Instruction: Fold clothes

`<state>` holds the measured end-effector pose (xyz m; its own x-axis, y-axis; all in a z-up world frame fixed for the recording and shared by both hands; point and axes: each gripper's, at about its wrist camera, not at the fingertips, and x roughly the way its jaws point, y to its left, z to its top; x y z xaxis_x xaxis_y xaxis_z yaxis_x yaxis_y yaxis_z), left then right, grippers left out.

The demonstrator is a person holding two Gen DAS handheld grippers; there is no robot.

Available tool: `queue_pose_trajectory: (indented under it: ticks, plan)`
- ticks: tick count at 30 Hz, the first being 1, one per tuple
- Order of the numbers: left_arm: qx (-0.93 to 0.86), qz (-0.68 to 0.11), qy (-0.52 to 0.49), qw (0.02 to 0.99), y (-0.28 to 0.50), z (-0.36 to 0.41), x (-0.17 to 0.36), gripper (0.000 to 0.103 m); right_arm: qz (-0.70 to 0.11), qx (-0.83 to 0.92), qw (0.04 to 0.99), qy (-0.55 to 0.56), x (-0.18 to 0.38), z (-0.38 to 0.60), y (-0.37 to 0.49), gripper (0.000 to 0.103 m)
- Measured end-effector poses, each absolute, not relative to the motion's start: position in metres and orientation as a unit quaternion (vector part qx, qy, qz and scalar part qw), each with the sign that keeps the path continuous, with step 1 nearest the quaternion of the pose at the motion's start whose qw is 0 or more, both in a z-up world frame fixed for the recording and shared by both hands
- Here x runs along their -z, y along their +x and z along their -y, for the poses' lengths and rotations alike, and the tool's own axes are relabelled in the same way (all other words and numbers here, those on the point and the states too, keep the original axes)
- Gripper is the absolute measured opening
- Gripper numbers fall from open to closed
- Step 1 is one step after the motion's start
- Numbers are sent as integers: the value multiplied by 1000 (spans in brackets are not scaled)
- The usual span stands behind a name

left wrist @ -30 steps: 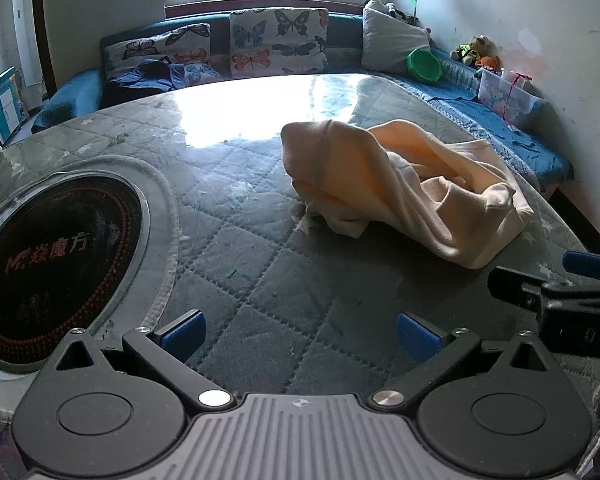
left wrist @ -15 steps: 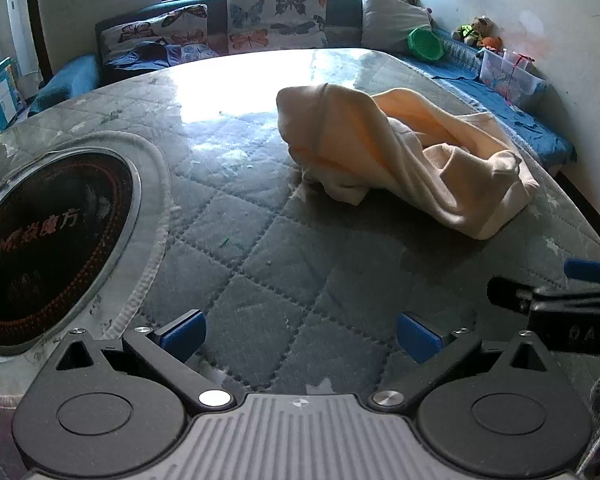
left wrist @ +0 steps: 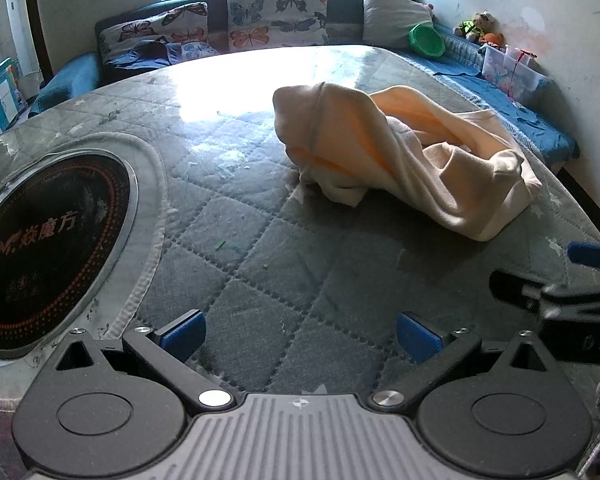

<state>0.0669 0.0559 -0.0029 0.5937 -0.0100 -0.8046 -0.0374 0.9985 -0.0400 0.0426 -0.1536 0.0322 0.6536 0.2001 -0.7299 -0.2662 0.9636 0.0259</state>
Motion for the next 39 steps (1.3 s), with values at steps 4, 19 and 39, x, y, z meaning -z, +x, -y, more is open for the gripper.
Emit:
queue_pose_trajectory:
  ticks: [4,19,39]
  plan:
    - [-8,-451,-23,892,66,-56,6,103,-416,-124,900,-39,-23,155,45,103]
    - [-16,-454,-10,891,68,-52,8,103,-440,-112,890,-44,-11,156,44,103]
    - [-21,-449,-4,893,77,-49,-1,103,-406,-115,906,-30,-22,160,44,103]
